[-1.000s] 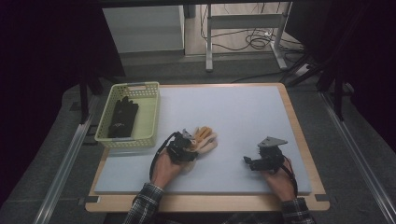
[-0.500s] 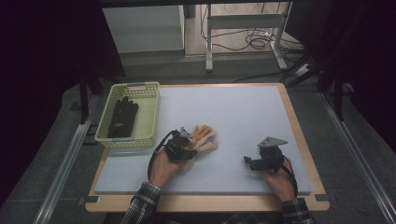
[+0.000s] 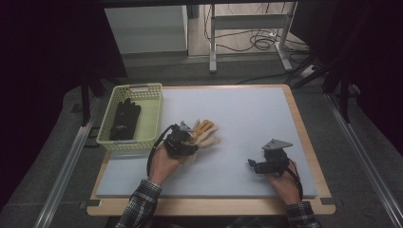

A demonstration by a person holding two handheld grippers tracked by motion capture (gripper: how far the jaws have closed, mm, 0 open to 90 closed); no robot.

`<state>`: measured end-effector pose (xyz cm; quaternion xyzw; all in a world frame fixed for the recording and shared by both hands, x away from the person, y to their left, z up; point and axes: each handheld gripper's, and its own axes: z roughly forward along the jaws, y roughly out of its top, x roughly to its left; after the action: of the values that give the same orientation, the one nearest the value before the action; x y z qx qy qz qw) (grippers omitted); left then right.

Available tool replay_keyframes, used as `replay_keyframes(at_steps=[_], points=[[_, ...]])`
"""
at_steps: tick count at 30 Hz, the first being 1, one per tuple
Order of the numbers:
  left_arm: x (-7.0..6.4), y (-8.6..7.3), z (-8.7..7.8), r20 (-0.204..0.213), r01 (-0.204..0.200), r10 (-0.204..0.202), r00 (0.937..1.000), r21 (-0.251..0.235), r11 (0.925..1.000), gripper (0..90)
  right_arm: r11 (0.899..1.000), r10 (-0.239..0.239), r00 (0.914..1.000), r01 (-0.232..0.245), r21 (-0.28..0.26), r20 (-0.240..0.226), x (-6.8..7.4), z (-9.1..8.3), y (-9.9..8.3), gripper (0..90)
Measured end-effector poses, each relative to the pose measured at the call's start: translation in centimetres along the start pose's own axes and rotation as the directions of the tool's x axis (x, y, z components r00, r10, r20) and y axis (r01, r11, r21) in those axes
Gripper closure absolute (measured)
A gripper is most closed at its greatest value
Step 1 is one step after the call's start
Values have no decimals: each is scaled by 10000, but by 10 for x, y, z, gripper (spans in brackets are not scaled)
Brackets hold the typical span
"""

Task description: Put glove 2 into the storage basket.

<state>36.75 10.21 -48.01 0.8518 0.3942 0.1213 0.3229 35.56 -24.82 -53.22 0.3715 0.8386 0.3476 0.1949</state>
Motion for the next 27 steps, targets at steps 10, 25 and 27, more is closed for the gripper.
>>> replay_keyframes(at_steps=[10, 25, 27], points=[[22, 13, -20, -379, 593, -602, 9975, -258, 9979, 577, 10000, -67, 10000, 68, -24, 30, 0, 0, 0, 150], [84, 22, -70, -1625, 1864, -1993, 9664, -910, 9782, 574, 10000, -58, 10000, 58, -43, 31, 0, 0, 0, 150], [93, 20, -76, -1851, 2028, -2177, 9583, -964, 9745, 574, 10000, -44, 10000, 44, -45, 22, 0, 0, 0, 150]])
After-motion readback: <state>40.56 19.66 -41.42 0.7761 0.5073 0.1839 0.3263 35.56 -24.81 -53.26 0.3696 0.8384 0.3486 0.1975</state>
